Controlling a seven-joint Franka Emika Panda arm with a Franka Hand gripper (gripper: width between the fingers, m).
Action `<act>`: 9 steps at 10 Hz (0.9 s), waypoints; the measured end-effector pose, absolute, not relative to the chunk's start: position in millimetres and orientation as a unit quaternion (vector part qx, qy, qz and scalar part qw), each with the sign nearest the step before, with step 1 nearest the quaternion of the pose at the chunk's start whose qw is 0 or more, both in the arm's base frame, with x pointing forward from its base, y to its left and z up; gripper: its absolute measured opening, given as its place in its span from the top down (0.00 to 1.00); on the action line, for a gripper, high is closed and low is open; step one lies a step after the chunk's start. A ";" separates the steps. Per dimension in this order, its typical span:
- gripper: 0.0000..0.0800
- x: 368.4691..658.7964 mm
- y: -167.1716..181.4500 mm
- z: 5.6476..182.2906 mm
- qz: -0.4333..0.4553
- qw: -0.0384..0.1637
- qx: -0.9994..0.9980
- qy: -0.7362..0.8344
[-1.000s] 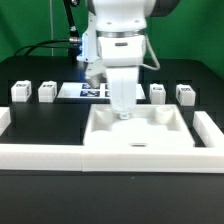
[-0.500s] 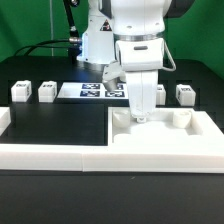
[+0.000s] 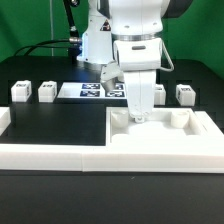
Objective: Assemble square table
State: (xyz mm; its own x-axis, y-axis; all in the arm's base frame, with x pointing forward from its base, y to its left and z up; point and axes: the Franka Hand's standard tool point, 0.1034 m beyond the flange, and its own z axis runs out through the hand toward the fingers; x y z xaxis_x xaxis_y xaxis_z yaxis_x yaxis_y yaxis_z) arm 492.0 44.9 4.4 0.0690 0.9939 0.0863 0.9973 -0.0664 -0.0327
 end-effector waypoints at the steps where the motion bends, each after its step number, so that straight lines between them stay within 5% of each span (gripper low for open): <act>1: 0.80 492.1 44.7 4.4 -0.020 0.041 -0.730 -0.682; 4: 0.26 493.6 44.7 5.3 -0.022 0.040 -0.730 -0.682; 9: 0.19 494.1 44.6 5.5 -0.022 0.040 -0.730 -0.682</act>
Offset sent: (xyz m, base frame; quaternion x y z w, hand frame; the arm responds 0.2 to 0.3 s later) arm 0.0000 0.0000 0.0000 0.0000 0.0000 0.0000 1.0000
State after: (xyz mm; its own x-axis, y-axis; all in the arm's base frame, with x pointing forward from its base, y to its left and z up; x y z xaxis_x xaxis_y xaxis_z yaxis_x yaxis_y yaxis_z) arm 494.1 44.6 5.5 0.0695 0.9938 0.0868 0.9974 -0.0673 -0.0273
